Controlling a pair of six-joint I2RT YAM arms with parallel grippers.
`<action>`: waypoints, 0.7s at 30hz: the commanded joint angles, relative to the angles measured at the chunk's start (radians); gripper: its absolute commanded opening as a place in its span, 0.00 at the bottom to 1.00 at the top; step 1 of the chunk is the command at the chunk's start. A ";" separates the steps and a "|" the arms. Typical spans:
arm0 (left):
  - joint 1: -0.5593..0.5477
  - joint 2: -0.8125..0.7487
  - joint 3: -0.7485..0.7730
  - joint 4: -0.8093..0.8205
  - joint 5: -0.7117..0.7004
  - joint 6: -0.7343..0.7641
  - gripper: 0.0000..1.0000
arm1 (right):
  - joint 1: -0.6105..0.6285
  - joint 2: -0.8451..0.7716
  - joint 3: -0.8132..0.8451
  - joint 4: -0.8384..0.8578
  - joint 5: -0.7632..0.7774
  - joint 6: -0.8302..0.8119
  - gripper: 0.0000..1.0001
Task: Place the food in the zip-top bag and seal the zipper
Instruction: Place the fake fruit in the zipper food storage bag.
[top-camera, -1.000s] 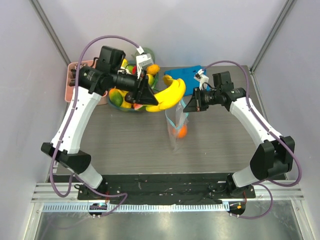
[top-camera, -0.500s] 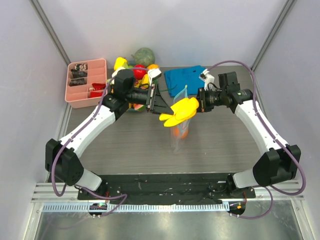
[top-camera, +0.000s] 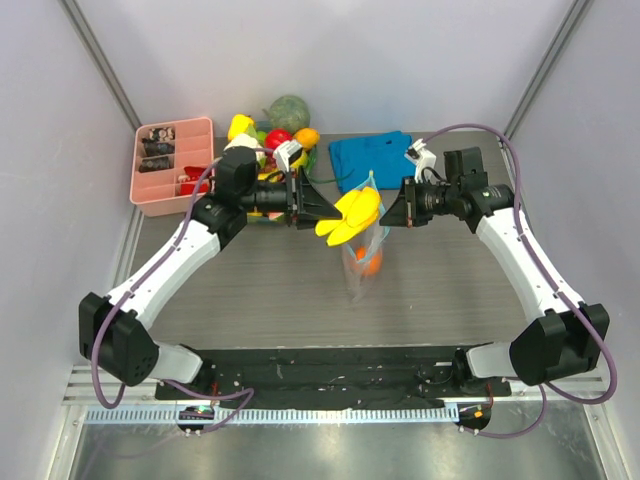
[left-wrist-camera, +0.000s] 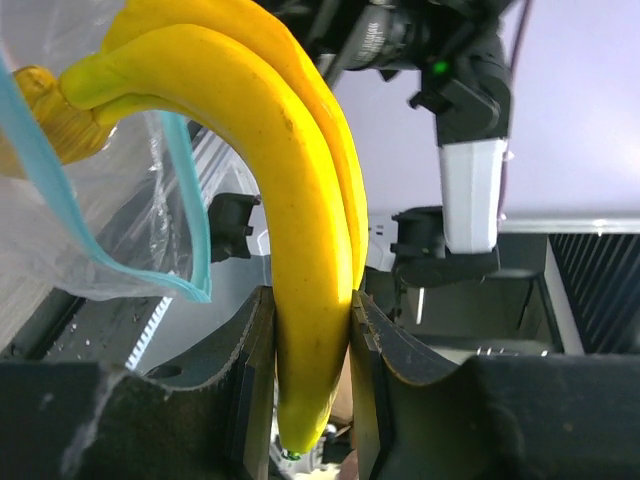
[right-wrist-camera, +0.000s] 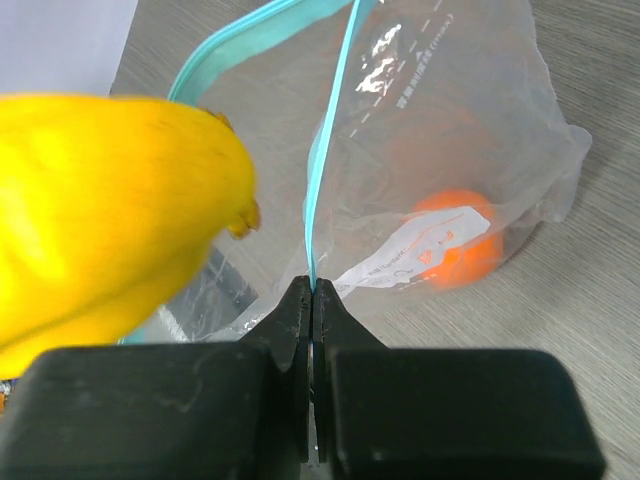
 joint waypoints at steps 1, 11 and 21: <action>-0.030 -0.004 0.037 -0.200 -0.114 -0.020 0.00 | -0.004 -0.040 -0.002 0.068 -0.016 0.033 0.01; -0.049 0.070 0.073 -0.353 -0.193 -0.192 0.03 | -0.004 -0.060 -0.025 0.086 -0.012 0.032 0.01; -0.063 0.074 0.213 -0.230 -0.188 -0.082 0.80 | -0.004 -0.061 -0.033 0.075 -0.032 0.004 0.01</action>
